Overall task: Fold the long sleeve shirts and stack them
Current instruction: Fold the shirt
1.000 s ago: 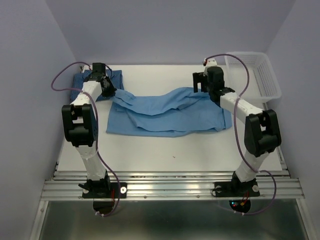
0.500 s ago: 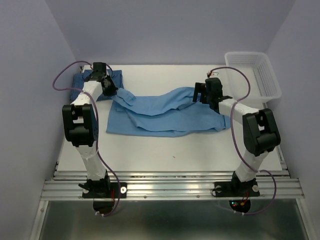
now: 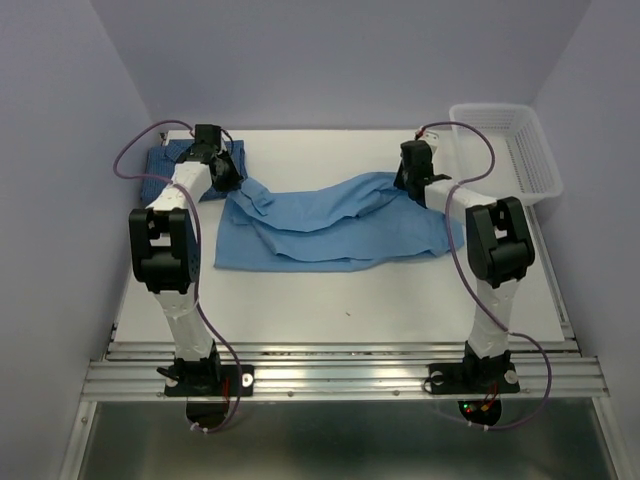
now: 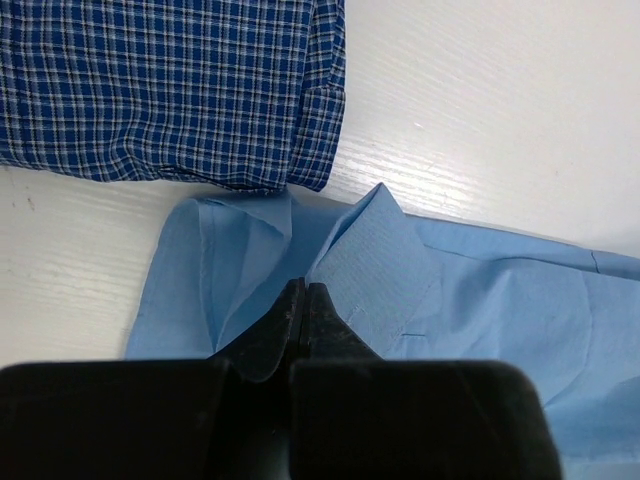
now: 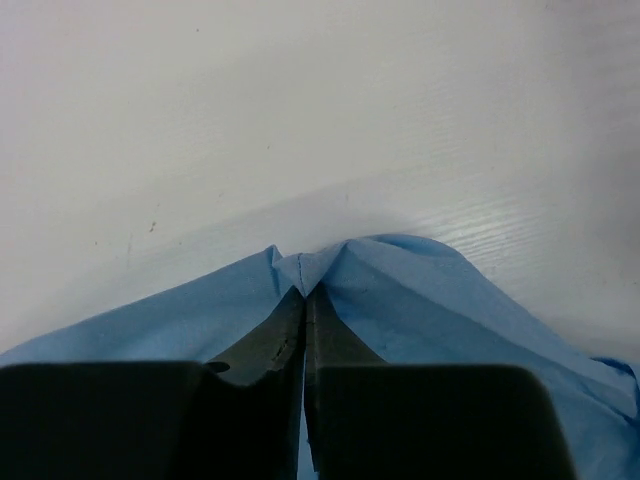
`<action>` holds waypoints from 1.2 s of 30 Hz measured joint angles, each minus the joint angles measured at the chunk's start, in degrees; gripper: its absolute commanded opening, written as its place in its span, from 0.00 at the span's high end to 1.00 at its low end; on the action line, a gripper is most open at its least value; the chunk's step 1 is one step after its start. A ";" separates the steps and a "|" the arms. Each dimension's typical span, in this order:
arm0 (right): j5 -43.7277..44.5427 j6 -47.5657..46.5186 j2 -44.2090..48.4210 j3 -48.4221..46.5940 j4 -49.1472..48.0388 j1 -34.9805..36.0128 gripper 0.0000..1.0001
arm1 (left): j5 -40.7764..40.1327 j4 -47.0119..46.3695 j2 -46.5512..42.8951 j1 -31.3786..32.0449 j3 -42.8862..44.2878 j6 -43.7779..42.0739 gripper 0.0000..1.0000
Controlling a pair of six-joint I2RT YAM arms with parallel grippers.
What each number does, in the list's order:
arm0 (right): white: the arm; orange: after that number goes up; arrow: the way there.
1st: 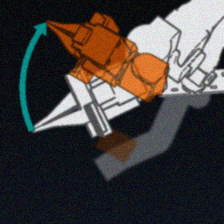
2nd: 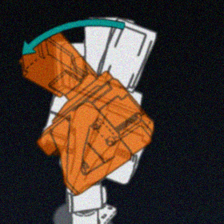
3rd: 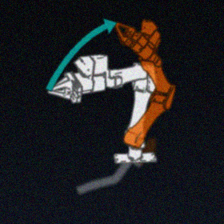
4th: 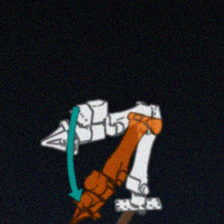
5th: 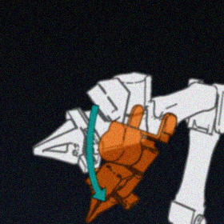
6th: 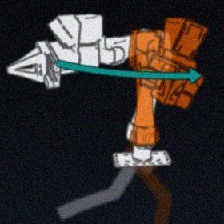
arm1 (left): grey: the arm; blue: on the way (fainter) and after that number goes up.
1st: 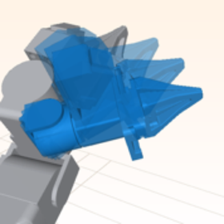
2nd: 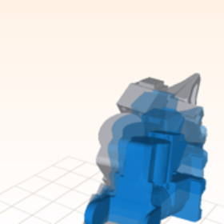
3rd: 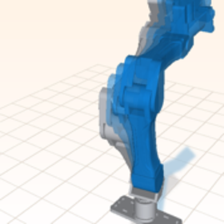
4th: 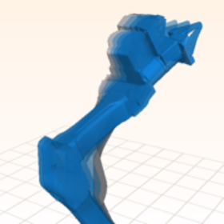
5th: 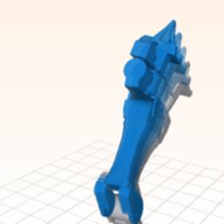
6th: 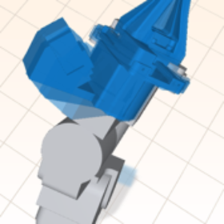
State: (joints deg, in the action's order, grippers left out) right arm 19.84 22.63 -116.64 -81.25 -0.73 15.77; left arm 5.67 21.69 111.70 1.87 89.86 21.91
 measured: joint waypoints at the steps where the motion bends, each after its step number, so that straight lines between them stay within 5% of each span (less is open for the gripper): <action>1: 0.11 -0.09 0.02 -0.17 0.37 -0.02 0.99 | -0.07 0.00 0.00 0.00 0.00 0.00 1.00; 19: -5.60 -10.43 19.98 0.81 25.92 -8.68 0.99 | -2.75 -1.18 -14.16 0.55 -6.95 -0.17 1.00; 27: -8.26 -13.86 17.40 1.22 29.24 -9.09 0.99 | -2.25 -2.29 -14.97 0.76 -9.97 0.11 1.00; 36: -7.32 -14.95 5.51 -5.92 30.49 -9.84 0.95 | -2.71 -3.43 -2.19 2.67 -6.16 0.24 1.00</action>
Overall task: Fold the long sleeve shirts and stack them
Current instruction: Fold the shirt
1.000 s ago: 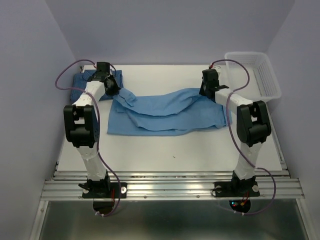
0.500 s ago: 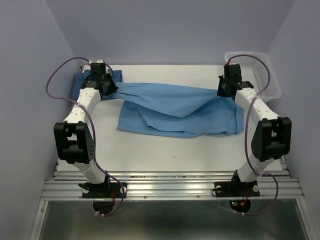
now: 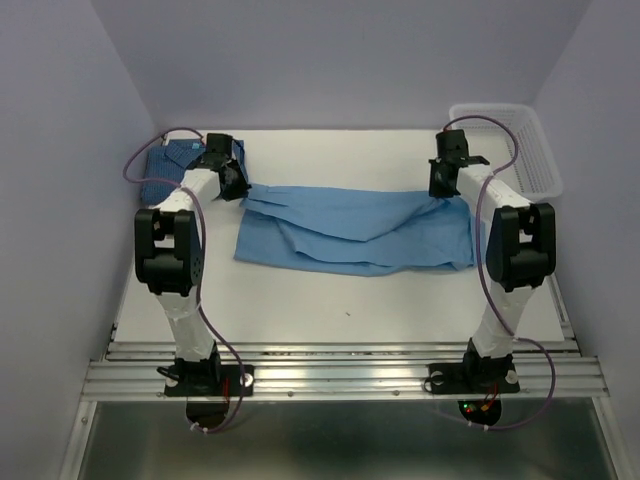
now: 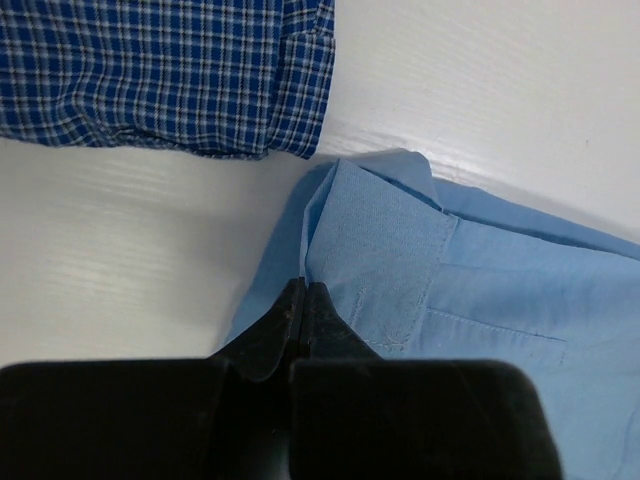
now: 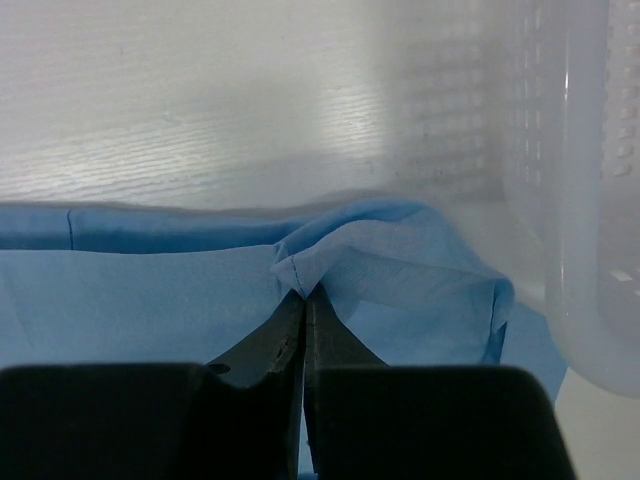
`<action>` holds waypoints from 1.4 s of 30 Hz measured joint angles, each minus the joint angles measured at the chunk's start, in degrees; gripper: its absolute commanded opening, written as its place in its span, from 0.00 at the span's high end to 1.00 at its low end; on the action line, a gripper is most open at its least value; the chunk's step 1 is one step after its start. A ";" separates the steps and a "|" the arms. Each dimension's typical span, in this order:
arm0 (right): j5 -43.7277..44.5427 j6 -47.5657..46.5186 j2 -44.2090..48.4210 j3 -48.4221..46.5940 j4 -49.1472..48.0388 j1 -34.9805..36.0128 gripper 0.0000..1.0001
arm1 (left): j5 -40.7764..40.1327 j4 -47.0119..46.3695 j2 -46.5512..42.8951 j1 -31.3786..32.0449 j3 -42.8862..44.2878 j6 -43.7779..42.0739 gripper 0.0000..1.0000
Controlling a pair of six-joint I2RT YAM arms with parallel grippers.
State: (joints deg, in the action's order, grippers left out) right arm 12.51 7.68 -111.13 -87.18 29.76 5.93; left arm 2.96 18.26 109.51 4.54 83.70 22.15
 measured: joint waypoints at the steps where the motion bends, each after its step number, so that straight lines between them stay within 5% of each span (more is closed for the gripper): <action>1: 0.33 0.00 -0.66 -0.61 0.20 0.00 0.93 | 0.00 0.24 1.07 0.22 0.83 -0.02 1.00; 4: 1.97 0.02 -3.32 -4.15 1.44 -0.35 0.78 | -0.07 0.33 4.11 0.70 4.42 -0.07 0.97; 5: 2.69 -0.17 -4.17 -5.22 1.57 -0.39 0.51 | -0.09 0.57 4.94 0.85 5.70 -0.09 0.91; 7: 3.96 -0.28 -5.70 -7.23 1.88 -0.55 0.38 | -0.20 0.66 6.73 1.18 8.33 -0.20 0.82; 10: 4.61 -0.63 -7.52 -9.35 2.80 -0.74 0.23 | -0.52 1.14 8.66 1.49 10.88 -0.44 0.64; 11: 4.20 -0.76 -7.58 -9.42 3.04 -0.74 0.18 | -0.68 1.33 9.01 1.51 11.26 -0.59 0.50; 12: 3.04 -1.27 -7.54 -9.42 3.39 -0.74 0.00 | -0.98 1.88 9.40 1.51 11.74 -0.94 0.39; 13: 1.73 -1.90 -7.28 -9.42 3.78 -0.74 0.00 | -1.27 2.25 9.60 1.51 11.96 -0.59 0.05; 14: 0.68 -2.10 -6.95 -9.40 3.89 -0.74 0.00 | -1.90 2.91 9.92 1.51 12.31 -0.96 0.01; 25: -22.91 -4.85 12.17 0.00 -3.52 -0.92 0.00 | -6.12 6.08 4.61 4.33 13.35 -1.22 0.01; 36: -25.14 -0.37 -4.81 1.11 -9.01 -1.01 0.00 | 6.32 0.50 12.87 8.09 18.64 -1.27 0.01; 42: -21.33 0.52 -5.97 2.08 -9.31 -2.05 0.00 | 10.03 -0.83 17.62 7.80 15.67 -1.70 0.01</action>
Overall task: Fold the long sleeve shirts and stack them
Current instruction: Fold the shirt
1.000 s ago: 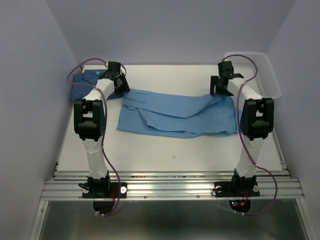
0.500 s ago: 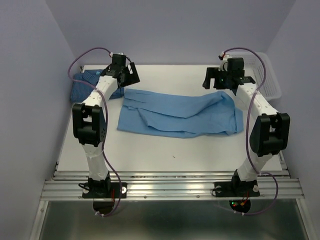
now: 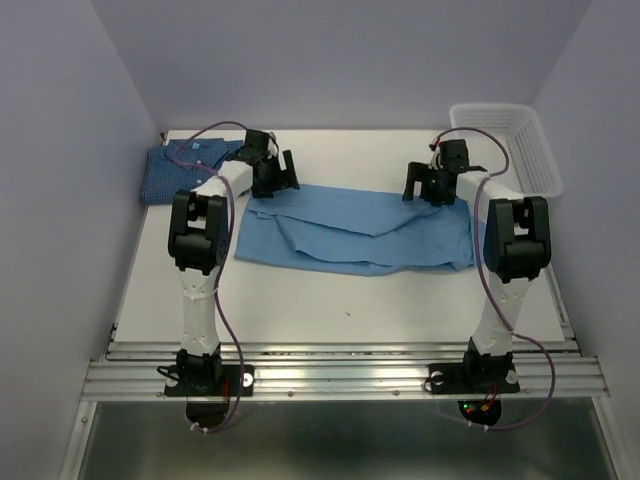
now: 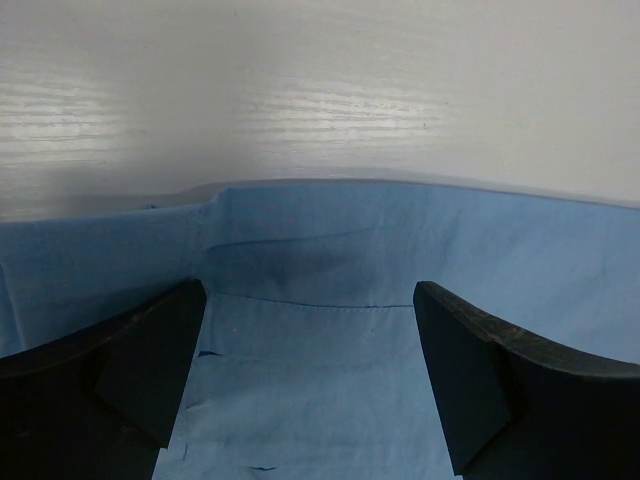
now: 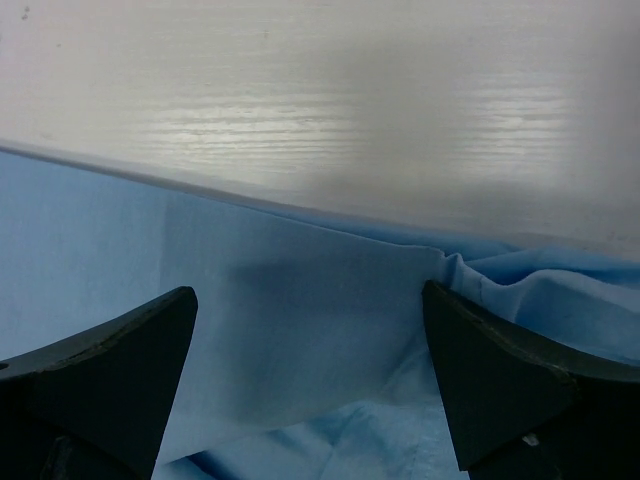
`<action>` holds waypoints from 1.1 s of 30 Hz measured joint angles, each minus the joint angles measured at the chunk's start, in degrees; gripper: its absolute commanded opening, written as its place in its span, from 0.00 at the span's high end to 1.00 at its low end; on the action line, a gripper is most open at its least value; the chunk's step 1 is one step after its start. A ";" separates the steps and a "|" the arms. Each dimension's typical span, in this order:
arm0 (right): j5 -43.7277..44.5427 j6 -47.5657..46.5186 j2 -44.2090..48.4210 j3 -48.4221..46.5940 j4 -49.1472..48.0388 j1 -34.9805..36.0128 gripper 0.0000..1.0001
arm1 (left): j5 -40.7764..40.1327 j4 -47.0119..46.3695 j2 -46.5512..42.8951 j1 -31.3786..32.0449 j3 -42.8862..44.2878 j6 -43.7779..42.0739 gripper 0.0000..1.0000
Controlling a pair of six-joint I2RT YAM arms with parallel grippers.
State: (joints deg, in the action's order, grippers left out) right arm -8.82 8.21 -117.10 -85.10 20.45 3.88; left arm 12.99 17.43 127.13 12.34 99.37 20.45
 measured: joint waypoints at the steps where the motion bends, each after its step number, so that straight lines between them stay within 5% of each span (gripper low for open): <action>1: 0.61 0.00 0.00 0.35 -0.35 -0.28 0.00 | 0.04 -0.59 -0.15 -0.09 -0.22 -0.09 0.01; 9: 3.02 -0.44 -0.11 2.19 -1.77 -2.78 0.00 | 2.49 -5.09 -1.90 -1.88 -4.92 0.90 0.01; 21: -8.98 -5.92 2.69 5.81 -5.25 -1.07 0.00 | -1.18 -0.90 -7.85 -2.36 -6.64 -0.11 0.01; 27: -9.01 -6.03 9.97 7.04 -5.88 2.01 0.00 | -7.10 -1.14 -24.28 0.42 -16.17 0.74 0.01; 33: -8.72 -5.57 19.41 9.86 -7.96 3.72 0.00 | -7.85 -4.04 -42.27 1.81 -35.78 5.51 0.04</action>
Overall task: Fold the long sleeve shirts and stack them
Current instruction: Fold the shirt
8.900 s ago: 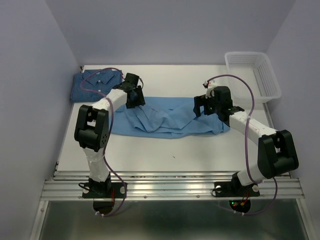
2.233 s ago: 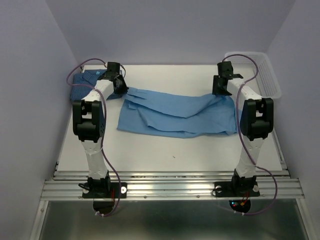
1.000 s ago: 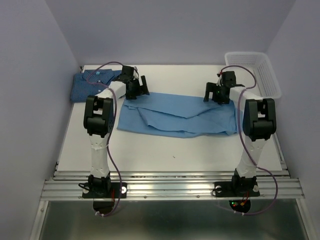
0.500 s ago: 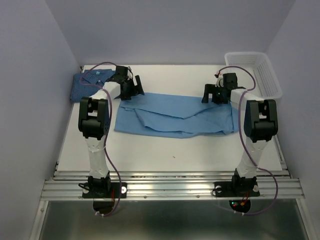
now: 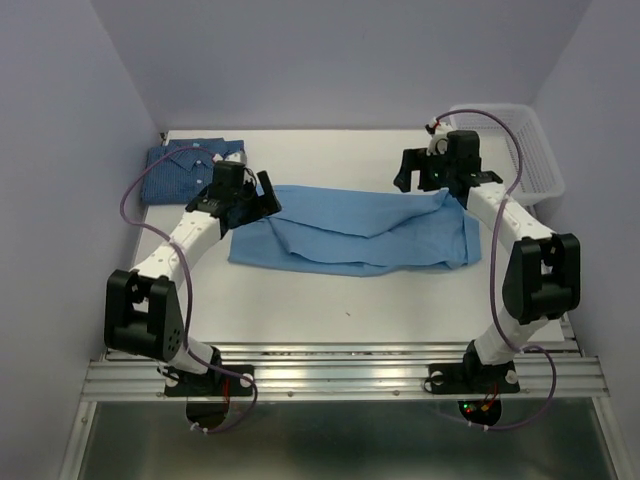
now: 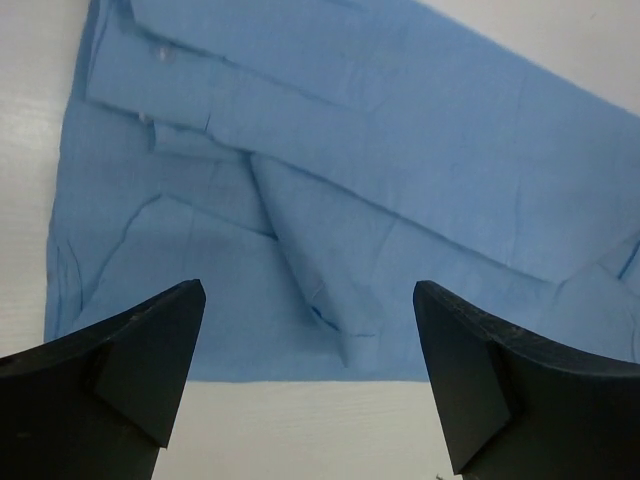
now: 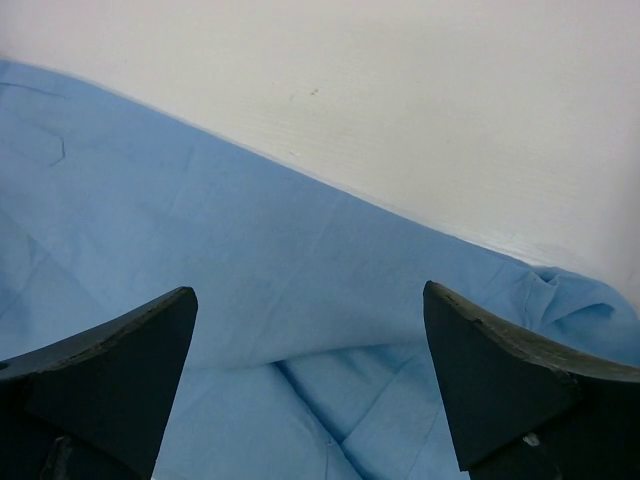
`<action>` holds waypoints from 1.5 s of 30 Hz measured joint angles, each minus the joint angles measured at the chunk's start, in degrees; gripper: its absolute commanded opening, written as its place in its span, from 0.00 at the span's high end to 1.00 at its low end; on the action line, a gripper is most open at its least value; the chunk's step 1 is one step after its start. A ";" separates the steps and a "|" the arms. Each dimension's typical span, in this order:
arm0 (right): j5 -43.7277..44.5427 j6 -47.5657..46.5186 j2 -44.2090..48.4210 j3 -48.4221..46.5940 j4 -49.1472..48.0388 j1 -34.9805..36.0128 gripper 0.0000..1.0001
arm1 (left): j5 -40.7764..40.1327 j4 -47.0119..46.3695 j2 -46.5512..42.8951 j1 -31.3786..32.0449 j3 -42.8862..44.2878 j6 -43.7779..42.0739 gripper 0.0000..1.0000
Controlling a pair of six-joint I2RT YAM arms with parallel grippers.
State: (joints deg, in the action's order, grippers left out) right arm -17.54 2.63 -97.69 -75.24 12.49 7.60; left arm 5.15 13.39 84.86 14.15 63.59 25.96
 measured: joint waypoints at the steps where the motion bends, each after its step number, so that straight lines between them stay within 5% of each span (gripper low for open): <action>1: 0.02 0.22 1.16 0.42 -0.37 0.00 0.00 | 0.13 -0.26 -0.59 0.00 -2.29 0.81 0.06; 8: 0.42 1.25 2.97 2.56 -1.60 0.33 0.00 | 2.36 -3.45 7.74 2.51 -7.34 5.05 0.25; 10: 0.90 1.31 2.97 3.23 -1.33 0.37 0.00 | 3.13 -4.63 10.64 3.67 -6.69 5.44 0.44; 11: 1.29 1.36 2.97 3.45 -1.36 0.37 0.00 | 3.56 -4.98 11.96 4.13 -6.05 5.60 0.64; 15: 2.58 1.49 3.02 3.76 -1.33 0.37 0.00 | 4.87 -6.01 15.39 5.46 -2.95 6.01 0.96; 24: 4.31 1.46 3.08 3.76 -0.83 0.37 0.00 | -8.83 8.35 13.94 6.25 4.24 7.19 1.00; 26: 4.63 1.44 3.08 3.76 -0.52 0.37 0.00 | -14.03 14.16 12.83 6.34 7.13 8.07 0.97; 30: 5.57 1.20 3.08 3.76 0.61 0.37 0.00 | -24.41 27.65 13.09 7.50 16.79 10.88 0.73; 33: 6.54 0.96 3.06 3.76 1.27 0.37 0.00 | -31.36 35.21 15.76 9.60 25.27 12.57 0.73; 42: 8.55 0.31 2.47 3.76 2.40 0.37 0.00 | -38.16 44.44 39.23 22.32 53.27 10.88 0.51; 44: 8.83 0.13 2.47 3.76 2.54 0.37 0.00 | -37.18 44.04 42.64 24.59 54.27 9.60 0.31; 45: 9.03 0.11 2.47 3.76 2.54 0.37 0.00 | -36.61 44.13 43.39 25.24 54.12 9.22 0.02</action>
State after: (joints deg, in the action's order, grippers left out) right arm -8.51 2.74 -95.22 -71.48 15.03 7.97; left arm -31.46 57.52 128.25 39.40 117.71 35.18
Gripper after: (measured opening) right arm 0.998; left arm 0.511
